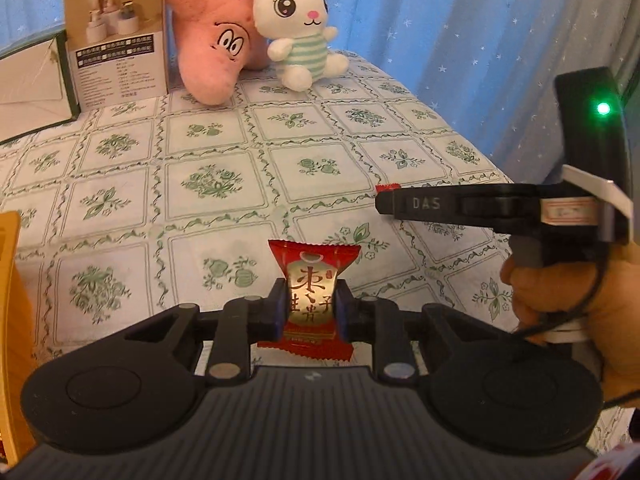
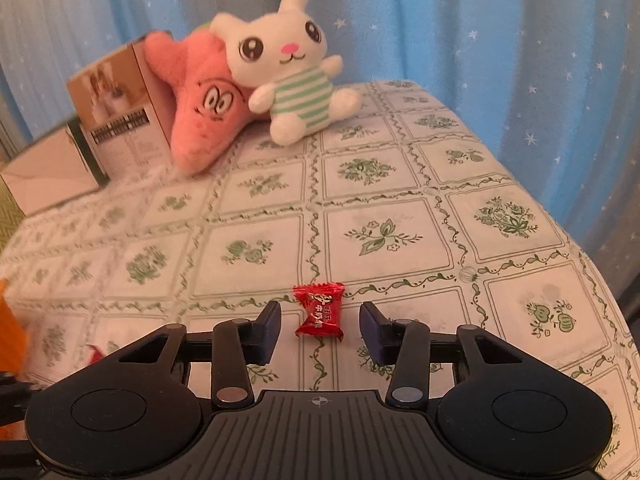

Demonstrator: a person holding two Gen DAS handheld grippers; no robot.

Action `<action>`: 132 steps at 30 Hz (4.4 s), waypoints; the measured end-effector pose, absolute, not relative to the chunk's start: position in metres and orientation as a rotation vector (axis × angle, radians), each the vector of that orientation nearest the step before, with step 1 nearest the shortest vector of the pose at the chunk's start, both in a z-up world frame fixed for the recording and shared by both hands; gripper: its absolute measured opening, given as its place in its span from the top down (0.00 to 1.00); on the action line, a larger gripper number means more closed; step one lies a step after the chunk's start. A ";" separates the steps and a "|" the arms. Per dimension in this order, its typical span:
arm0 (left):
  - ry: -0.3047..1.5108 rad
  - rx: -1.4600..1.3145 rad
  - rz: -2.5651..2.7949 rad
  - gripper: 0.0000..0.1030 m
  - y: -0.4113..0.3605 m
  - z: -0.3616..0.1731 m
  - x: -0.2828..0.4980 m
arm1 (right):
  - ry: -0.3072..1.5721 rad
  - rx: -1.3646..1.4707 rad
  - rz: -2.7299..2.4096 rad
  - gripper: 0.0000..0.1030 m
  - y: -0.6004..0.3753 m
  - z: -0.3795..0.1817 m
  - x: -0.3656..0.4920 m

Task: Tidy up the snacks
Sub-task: 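Grasp the red gold-printed candy packet with the left tool while the right tool grasps the small red candy, then carry both red candies over the orange tray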

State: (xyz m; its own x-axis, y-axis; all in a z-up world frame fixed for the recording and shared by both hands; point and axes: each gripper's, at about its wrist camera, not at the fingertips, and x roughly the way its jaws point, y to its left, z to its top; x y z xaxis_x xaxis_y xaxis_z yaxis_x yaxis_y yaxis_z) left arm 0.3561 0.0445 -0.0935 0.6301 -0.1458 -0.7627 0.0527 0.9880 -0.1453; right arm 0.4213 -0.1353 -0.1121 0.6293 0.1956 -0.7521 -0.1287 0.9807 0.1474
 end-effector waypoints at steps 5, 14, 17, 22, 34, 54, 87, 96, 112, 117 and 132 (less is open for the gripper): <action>0.878 -0.115 -0.108 0.80 0.047 -0.094 0.347 | 0.867 0.033 0.187 0.81 -0.128 -0.116 0.417; 0.882 -0.151 -0.110 0.80 0.041 -0.095 0.315 | 0.877 0.058 0.191 0.82 -0.136 -0.104 0.355; 0.882 -0.152 -0.112 0.80 0.036 -0.091 0.295 | 0.890 0.081 0.190 0.82 -0.139 -0.101 0.320; 0.883 -0.165 -0.102 0.80 0.031 -0.085 0.258 | 0.888 0.081 0.178 0.82 -0.140 -0.090 0.260; 0.884 -0.219 -0.048 0.80 0.031 -0.062 0.170 | 0.879 0.068 0.188 0.82 -0.128 -0.056 0.156; 0.820 -0.237 0.026 0.80 0.056 -0.011 0.088 | 0.808 0.024 0.291 0.82 -0.090 -0.006 0.093; 0.759 -0.269 0.186 0.80 0.133 0.019 0.054 | 0.764 -0.050 0.497 0.82 0.006 0.013 0.098; 0.741 -0.280 0.241 0.80 0.166 0.027 0.054 | 0.752 -0.069 0.548 0.82 0.035 0.016 0.109; 0.749 -0.269 0.248 0.80 0.199 0.026 0.082 | 0.744 -0.091 0.597 0.82 0.075 0.015 0.139; 0.753 -0.261 0.242 0.80 0.211 0.026 0.097 | 0.749 -0.090 0.594 0.82 0.082 0.013 0.155; 0.772 -0.255 0.247 0.80 0.254 0.017 0.145 | 0.774 -0.097 0.618 0.82 0.123 0.002 0.213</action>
